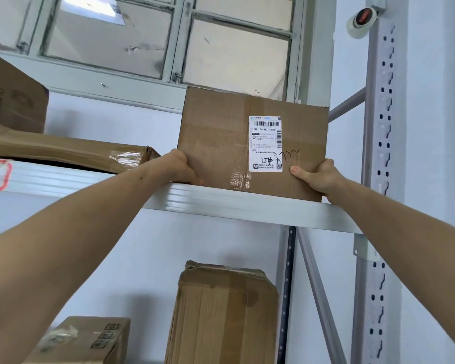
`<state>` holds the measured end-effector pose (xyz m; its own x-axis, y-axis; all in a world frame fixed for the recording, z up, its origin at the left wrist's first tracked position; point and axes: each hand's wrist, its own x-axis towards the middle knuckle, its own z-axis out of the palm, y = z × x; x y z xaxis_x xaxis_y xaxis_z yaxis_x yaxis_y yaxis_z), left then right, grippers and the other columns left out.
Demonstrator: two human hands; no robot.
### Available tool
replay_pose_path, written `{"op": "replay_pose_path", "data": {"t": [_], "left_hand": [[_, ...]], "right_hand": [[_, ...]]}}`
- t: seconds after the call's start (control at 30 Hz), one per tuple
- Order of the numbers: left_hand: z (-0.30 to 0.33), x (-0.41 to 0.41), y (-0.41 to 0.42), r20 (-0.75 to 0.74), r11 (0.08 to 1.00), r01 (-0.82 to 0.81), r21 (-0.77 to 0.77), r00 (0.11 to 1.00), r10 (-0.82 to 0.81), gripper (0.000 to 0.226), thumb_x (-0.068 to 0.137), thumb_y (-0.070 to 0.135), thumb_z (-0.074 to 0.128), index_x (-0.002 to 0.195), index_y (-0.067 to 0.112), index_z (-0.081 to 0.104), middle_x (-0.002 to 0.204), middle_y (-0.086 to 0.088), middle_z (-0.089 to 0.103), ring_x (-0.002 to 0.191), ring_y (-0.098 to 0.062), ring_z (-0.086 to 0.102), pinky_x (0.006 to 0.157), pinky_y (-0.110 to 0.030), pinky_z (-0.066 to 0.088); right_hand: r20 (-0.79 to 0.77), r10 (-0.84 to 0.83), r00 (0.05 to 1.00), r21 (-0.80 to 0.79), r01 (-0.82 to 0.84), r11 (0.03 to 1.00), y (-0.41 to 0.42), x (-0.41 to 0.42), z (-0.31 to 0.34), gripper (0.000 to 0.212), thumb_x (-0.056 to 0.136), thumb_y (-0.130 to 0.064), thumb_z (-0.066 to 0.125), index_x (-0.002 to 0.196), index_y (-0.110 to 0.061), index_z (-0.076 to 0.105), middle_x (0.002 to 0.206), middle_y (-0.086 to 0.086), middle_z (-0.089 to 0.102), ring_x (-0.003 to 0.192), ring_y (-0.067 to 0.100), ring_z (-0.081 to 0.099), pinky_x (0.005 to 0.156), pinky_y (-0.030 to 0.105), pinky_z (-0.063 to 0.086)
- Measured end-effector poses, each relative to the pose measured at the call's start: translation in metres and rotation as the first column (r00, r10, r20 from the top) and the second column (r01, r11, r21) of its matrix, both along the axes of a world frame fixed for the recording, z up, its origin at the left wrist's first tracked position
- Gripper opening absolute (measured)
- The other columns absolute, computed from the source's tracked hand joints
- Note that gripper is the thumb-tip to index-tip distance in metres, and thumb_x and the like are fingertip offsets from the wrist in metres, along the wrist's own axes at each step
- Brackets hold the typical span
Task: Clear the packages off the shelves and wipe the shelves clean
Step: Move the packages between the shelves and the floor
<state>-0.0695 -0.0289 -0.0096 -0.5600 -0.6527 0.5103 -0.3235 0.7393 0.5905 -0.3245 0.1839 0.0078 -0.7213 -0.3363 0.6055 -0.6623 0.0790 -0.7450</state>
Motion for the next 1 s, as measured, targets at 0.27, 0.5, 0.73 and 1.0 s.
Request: {"op": "replay_pose_path", "data": {"t": [0.27, 0.5, 0.73, 1.0], "left_hand": [[-0.002, -0.004, 0.002, 0.074, 0.992, -0.046, -0.114, 0.996, 0.055, 0.047, 0.087, 0.029, 0.072, 0.126, 0.007, 0.057, 0.130, -0.008, 0.058, 0.105, -0.020, 0.051, 0.084, -0.026, 0.039], [-0.002, -0.005, 0.003, 0.095, 0.989, -0.062, -0.133, 0.993, 0.075, 0.045, 0.089, 0.031, 0.069, 0.125, 0.006, 0.059, 0.130, -0.011, 0.058, 0.120, -0.026, 0.053, 0.091, -0.029, 0.043], [-0.002, -0.005, 0.002, 0.092, 0.986, -0.077, -0.144, 0.992, 0.091, 0.044, 0.088, 0.031, 0.068, 0.124, 0.007, 0.059, 0.128, -0.011, 0.058, 0.119, -0.026, 0.054, 0.086, -0.028, 0.042], [-0.007, -0.001, 0.000, -0.077, 0.937, -0.254, -0.239, 0.967, 0.243, 0.025, 0.080, 0.030, 0.068, 0.075, 0.011, 0.052, 0.093, -0.009, 0.064, 0.084, -0.026, 0.058, 0.062, -0.028, 0.041]], "right_hand": [[0.011, -0.065, 0.998, 0.049, 0.065, 0.997, -0.002, 0.003, -0.006, 0.089, 0.077, -0.039, 0.084, 0.138, -0.004, 0.030, 0.141, 0.008, 0.049, 0.126, 0.029, 0.053, 0.104, 0.044, 0.046], [-0.003, -0.113, 0.994, 0.099, 0.113, 0.989, -0.003, 0.010, -0.009, 0.087, 0.080, -0.038, 0.081, 0.139, -0.002, 0.028, 0.143, 0.011, 0.047, 0.128, 0.030, 0.051, 0.105, 0.042, 0.045], [-0.015, -0.148, 0.989, 0.113, 0.148, 0.982, -0.001, 0.015, -0.010, 0.087, 0.080, -0.038, 0.082, 0.139, -0.002, 0.029, 0.143, 0.012, 0.048, 0.128, 0.031, 0.050, 0.104, 0.043, 0.045], [-0.095, -0.229, 0.969, 0.167, 0.243, 0.956, 0.003, 0.027, -0.012, 0.087, 0.080, -0.040, 0.081, 0.139, -0.002, 0.031, 0.142, 0.014, 0.048, 0.129, 0.034, 0.049, 0.103, 0.041, 0.042]]}}
